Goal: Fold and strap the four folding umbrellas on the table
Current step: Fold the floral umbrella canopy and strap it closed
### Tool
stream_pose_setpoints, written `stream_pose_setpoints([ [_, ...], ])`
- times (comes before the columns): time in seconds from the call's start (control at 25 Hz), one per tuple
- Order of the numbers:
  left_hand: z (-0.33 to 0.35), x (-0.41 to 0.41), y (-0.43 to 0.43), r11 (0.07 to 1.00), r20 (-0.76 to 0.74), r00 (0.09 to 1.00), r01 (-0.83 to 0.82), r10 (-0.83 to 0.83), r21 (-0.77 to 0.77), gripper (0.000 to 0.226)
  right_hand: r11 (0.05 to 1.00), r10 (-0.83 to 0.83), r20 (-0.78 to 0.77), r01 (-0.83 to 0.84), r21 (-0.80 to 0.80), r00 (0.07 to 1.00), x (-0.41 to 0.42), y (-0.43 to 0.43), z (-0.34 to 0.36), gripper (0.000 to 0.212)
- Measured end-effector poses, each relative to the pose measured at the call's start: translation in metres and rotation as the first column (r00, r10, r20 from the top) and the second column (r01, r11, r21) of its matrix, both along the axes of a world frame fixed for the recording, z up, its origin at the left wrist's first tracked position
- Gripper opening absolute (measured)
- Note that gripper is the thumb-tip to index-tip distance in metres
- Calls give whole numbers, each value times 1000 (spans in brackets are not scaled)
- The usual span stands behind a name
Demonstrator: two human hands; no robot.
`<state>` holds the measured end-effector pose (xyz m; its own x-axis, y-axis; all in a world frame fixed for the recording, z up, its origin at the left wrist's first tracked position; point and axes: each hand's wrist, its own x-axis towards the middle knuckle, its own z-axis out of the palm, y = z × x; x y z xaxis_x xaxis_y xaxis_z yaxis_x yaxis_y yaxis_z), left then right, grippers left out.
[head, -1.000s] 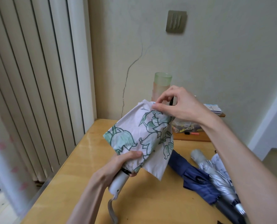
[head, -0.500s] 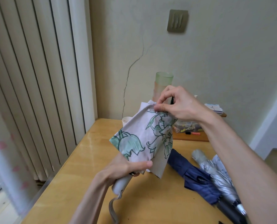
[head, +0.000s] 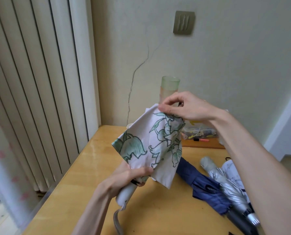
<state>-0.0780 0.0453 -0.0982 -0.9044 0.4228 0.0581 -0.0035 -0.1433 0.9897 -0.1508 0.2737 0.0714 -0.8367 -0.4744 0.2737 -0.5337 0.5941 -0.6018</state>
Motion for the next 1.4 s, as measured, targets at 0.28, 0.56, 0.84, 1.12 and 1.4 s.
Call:
stream_pose_setpoints([
  [0.28, 0, 1, 1, 991, -15, 999, 33, -35, -130, 23, 1000, -17, -3, 17, -5, 1000, -1, -5, -2, 36],
  [0.56, -1, 3, -1, 993, 62, 998, 28, -20, -116, 26, 998, -24, 38, 27, -62, 999, 8, -25, -12, 34],
  [0.84, 1, 4, -7, 997, 58, 998, 37, -33, -70, 23, 999, -12, 202, 19, -35, 979, 17, 8, -17, 34],
  [1.12, 6, 4, -6, 995, 29, 999, 34, -31, -95, 39, 976, -115, 156, 141, -168, 981, 14, -5, -43, 45],
  [1.4, 6, 4, -8, 988, -55, 998, 21, -29, -150, 32, 931, -204, 57, 211, -299, 977, 12, -8, -49, 9],
])
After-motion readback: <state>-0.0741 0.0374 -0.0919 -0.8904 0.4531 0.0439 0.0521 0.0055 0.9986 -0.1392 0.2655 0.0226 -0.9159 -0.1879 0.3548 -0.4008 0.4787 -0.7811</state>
